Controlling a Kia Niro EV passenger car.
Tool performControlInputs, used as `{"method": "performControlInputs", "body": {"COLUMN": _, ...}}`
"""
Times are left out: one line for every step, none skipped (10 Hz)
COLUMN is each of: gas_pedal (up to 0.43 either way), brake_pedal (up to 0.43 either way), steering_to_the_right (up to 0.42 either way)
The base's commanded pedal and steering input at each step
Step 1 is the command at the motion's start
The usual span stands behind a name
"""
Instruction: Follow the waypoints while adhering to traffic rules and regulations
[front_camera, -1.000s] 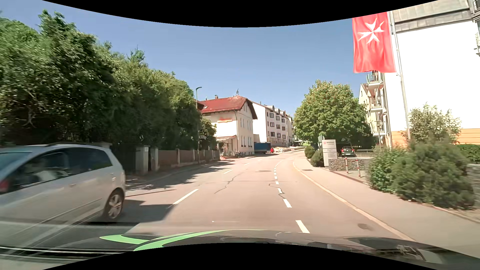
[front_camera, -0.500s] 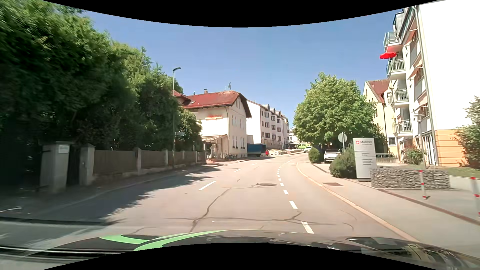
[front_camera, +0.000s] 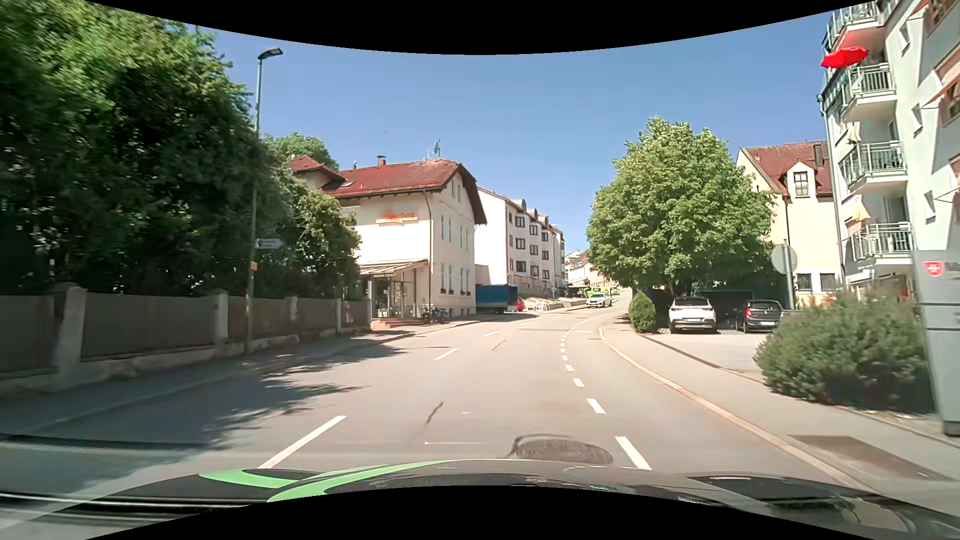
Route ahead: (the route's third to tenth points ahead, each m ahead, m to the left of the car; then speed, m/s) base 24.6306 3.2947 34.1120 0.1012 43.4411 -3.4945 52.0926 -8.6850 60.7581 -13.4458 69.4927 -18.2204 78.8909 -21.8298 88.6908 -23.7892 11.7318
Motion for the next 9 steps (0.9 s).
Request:
{"method": "performControlInputs", "body": {"gas_pedal": 0.13, "brake_pedal": 0.0, "steering_to_the_right": 0.05}}
{"method": "performControlInputs", "body": {"gas_pedal": 0.13, "brake_pedal": 0.0, "steering_to_the_right": 0.051}}
{"method": "performControlInputs", "body": {"gas_pedal": 0.13, "brake_pedal": 0.0, "steering_to_the_right": 0.052}}
{"method": "performControlInputs", "body": {"gas_pedal": 0.13, "brake_pedal": 0.0, "steering_to_the_right": 0.052}}
{"method": "performControlInputs", "body": {"gas_pedal": 0.13, "brake_pedal": 0.0, "steering_to_the_right": 0.052}}
{"method": "performControlInputs", "body": {"gas_pedal": 0.13, "brake_pedal": 0.0, "steering_to_the_right": 0.052}}
{"method": "performControlInputs", "body": {"gas_pedal": 0.13, "brake_pedal": 0.0, "steering_to_the_right": 0.05}}
{"method": "performControlInputs", "body": {"gas_pedal": 0.13, "brake_pedal": 0.0, "steering_to_the_right": 0.05}}
{"method": "performControlInputs", "body": {"gas_pedal": 0.13, "brake_pedal": 0.0, "steering_to_the_right": 0.05}}
